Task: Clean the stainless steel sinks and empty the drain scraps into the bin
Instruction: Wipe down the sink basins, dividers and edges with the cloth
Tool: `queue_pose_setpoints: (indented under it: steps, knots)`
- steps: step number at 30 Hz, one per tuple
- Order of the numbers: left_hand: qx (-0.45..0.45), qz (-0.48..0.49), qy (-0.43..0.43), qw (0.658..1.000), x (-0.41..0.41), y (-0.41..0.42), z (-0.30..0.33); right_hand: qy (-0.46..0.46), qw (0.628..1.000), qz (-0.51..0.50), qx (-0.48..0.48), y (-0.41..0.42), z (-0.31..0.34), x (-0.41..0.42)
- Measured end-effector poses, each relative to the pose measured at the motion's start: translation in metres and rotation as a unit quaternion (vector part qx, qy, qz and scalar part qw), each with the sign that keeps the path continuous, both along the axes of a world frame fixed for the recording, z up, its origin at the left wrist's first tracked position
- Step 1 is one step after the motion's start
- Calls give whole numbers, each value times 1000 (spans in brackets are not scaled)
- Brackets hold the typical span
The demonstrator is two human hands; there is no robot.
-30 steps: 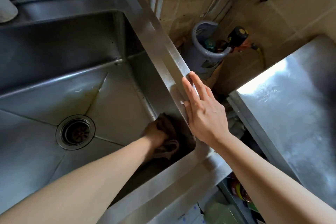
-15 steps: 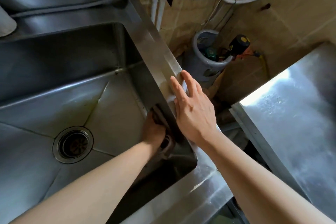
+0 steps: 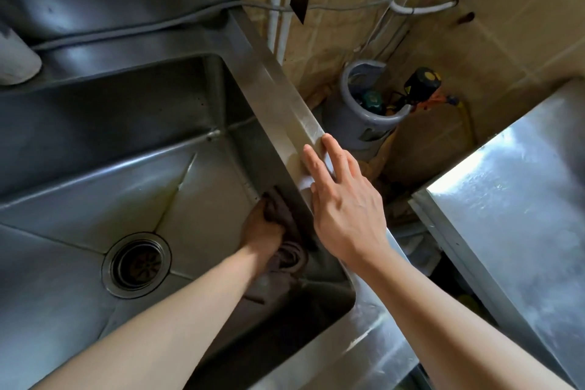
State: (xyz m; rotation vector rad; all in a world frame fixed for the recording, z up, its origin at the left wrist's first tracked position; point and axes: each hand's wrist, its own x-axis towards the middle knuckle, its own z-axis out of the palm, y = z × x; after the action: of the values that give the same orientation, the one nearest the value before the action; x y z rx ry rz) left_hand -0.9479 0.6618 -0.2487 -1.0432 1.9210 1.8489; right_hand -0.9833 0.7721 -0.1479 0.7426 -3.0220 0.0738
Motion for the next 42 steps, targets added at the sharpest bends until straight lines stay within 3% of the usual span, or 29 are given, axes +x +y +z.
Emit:
queue_pose_setpoints:
  steps: [3, 8, 17, 21, 25, 32, 37, 42]
  knots:
    - [61, 58, 57, 995, -7, -5, 51, -7, 1000, -4, 2, -1, 1, 0]
    - [-82, 43, 95, 991, -16, -14, 67, -3, 1000, -3, -6, -4, 4, 2]
    - [-95, 3, 2, 995, -28, -19, -23, 8, 1000, 2, -18, -3, 0, 0]
    - [-122, -60, -66, 988, -35, -25, -39, 11, 1000, -5, -7, -2, -1, 1]
    - [-116, -99, -81, 985, -36, -29, -40, 16, 1000, -5, -2, 0, -2, -1]
    - [-90, -39, 44, 994, -33, -37, 18, 21, 999, -5, 26, -2, 1, 0]
    - [-89, 0, 108, 990, -39, -46, 64, 15, 1000, -8, -5, -16, 10, 1]
    - [-111, -7, 132, 985, -48, -49, 65, 12, 999, 37, -32, -51, 22, -37]
